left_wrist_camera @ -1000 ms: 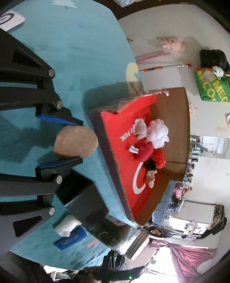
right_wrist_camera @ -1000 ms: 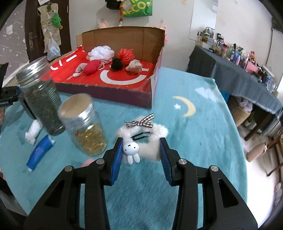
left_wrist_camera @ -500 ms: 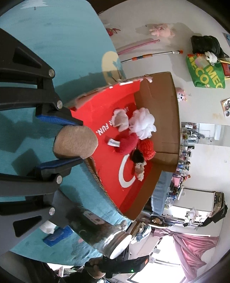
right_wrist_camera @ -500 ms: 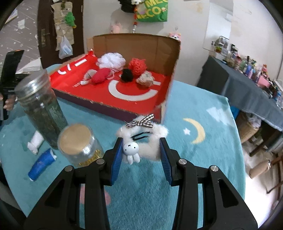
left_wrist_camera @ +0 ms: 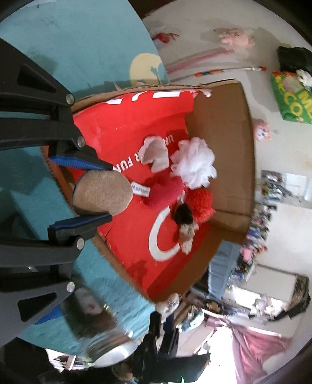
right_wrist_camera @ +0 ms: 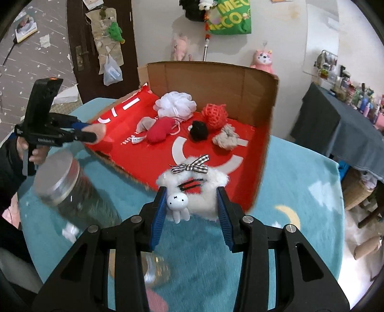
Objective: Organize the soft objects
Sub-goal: 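Lift and carry the felt disc and bunny plush with both tools into the box, then lower the felt disc and bunny plush onto the red lining and open both tools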
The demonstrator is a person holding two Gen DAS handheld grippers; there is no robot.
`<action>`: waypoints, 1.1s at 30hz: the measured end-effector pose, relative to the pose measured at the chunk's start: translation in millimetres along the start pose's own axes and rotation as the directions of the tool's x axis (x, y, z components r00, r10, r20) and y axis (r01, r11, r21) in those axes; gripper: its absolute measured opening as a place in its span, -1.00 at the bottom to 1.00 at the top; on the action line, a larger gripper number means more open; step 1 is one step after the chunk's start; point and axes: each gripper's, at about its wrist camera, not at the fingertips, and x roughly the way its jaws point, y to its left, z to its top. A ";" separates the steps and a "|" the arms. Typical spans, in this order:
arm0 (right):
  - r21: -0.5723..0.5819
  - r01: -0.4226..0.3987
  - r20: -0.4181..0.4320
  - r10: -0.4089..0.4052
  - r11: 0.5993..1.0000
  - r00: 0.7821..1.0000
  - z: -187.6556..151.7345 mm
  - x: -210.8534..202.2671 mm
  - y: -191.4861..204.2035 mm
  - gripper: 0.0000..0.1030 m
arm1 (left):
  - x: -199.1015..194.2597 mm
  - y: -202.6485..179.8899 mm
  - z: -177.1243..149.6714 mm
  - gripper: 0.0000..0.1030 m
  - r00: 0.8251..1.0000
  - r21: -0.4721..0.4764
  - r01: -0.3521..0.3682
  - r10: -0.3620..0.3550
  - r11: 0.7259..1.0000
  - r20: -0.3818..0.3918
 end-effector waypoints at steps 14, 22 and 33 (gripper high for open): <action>-0.025 0.188 -0.297 -0.187 0.982 0.936 43.9 98.3 -2.8 -0.24 | 60.2 5.7 25.2 -0.28 0.966 -0.041 -0.177 0.166 0.983 -0.197; -0.046 0.185 -0.360 -0.189 0.982 0.913 46.1 122.5 -2.4 -0.23 | 67.4 9.3 28.8 -0.22 0.957 -0.031 -0.208 0.197 0.978 -0.212; -0.091 0.198 -0.377 -0.218 0.976 0.900 44.9 133.5 -3.4 -0.12 | 69.4 4.5 29.6 -0.08 0.954 -0.002 -0.220 0.215 0.975 -0.209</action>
